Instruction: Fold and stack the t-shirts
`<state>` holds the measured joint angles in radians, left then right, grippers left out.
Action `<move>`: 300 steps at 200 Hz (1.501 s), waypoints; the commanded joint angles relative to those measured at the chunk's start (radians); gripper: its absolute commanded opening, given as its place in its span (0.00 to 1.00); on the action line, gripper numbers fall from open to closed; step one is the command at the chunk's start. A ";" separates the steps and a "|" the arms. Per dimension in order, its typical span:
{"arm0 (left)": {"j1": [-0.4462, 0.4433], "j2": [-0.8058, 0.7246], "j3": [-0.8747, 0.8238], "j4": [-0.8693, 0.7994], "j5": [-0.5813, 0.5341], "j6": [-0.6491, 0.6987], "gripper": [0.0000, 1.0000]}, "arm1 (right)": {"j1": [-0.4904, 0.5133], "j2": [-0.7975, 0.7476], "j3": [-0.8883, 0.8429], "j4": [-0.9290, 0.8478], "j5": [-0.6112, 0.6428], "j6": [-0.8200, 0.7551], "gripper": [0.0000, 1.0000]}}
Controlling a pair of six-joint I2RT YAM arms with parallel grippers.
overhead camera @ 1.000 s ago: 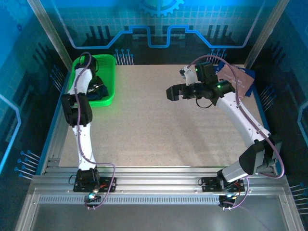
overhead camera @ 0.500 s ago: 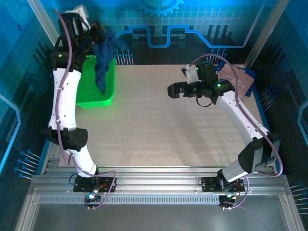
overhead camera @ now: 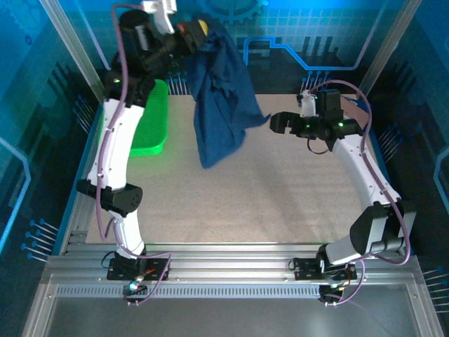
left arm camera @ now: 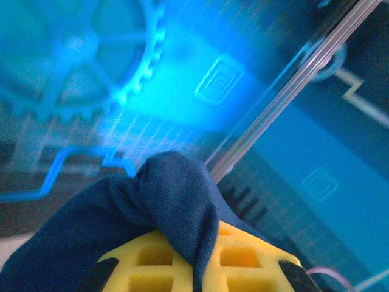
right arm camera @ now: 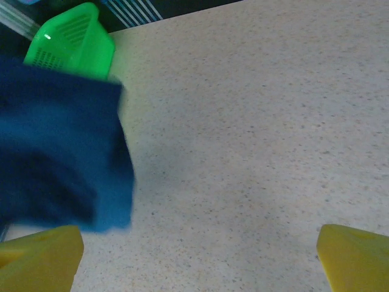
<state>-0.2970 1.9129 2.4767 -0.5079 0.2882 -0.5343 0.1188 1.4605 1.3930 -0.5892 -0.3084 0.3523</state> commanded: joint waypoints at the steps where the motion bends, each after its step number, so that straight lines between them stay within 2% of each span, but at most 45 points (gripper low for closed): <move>1: -0.067 -0.027 -0.281 0.155 0.038 -0.039 0.00 | -0.030 -0.058 -0.078 0.016 -0.029 0.008 1.00; 14: -0.086 -0.048 -0.505 0.296 0.076 -0.105 0.02 | -0.041 -0.078 -0.137 0.023 -0.027 0.006 1.00; 18: -0.091 -0.049 -0.563 0.310 0.071 -0.114 0.21 | -0.042 -0.081 -0.152 0.019 -0.023 0.004 1.00; 28: -0.094 -0.039 -0.671 0.302 0.055 -0.136 0.83 | -0.045 -0.084 -0.181 0.002 -0.007 0.002 1.00; 31: -0.093 -0.033 -0.696 0.289 0.049 -0.139 0.95 | -0.047 -0.084 -0.189 -0.003 -0.004 0.000 1.00; 35: -0.090 -0.026 -0.724 0.269 0.034 -0.142 0.99 | -0.049 -0.084 -0.200 -0.011 -0.001 0.001 1.00; 49: -0.074 -0.024 -0.803 0.180 -0.018 -0.139 0.99 | -0.051 -0.083 -0.224 -0.033 0.001 -0.004 1.00; 68: -0.063 -0.107 -0.894 0.105 -0.105 -0.116 0.99 | -0.048 -0.079 -0.240 -0.087 0.011 -0.030 1.00; 97: -0.039 -0.249 -0.977 -0.034 -0.144 -0.120 0.99 | 0.001 -0.061 -0.271 -0.129 0.051 -0.071 1.00; 127: -0.046 -0.376 -1.167 -0.070 -0.094 -0.178 0.99 | 0.116 0.016 -0.257 -0.116 0.069 -0.079 0.99; 158: -0.103 -0.420 -1.368 -0.011 -0.020 -0.252 0.95 | 0.244 0.167 -0.158 -0.097 0.075 -0.071 0.92; 192: -0.184 -0.318 -1.421 0.046 0.067 -0.288 0.80 | 0.320 0.333 -0.029 -0.095 0.135 -0.050 0.87; 214: -0.216 -0.252 -1.390 0.040 0.072 -0.285 0.79 | 0.318 0.419 0.050 -0.116 0.187 -0.004 0.86; 228: -0.223 -0.216 -1.378 0.054 0.081 -0.292 0.77 | 0.315 0.459 0.081 -0.105 0.176 0.014 0.85; 267: -0.239 -0.095 -1.334 0.046 0.094 -0.316 0.66 | 0.317 0.572 0.190 -0.123 0.191 0.042 0.84; 289: -0.245 -0.020 -1.284 0.007 0.070 -0.308 0.54 | 0.313 0.626 0.235 -0.145 0.199 0.057 0.78; 300: -0.245 0.010 -1.263 -0.010 0.054 -0.302 0.49 | 0.311 0.643 0.247 -0.154 0.216 0.063 0.69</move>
<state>-0.5323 1.8645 1.1557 -0.4683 0.3485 -0.8410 0.4358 2.0567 1.5929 -0.6907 -0.1268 0.3817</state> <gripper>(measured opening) 0.529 0.765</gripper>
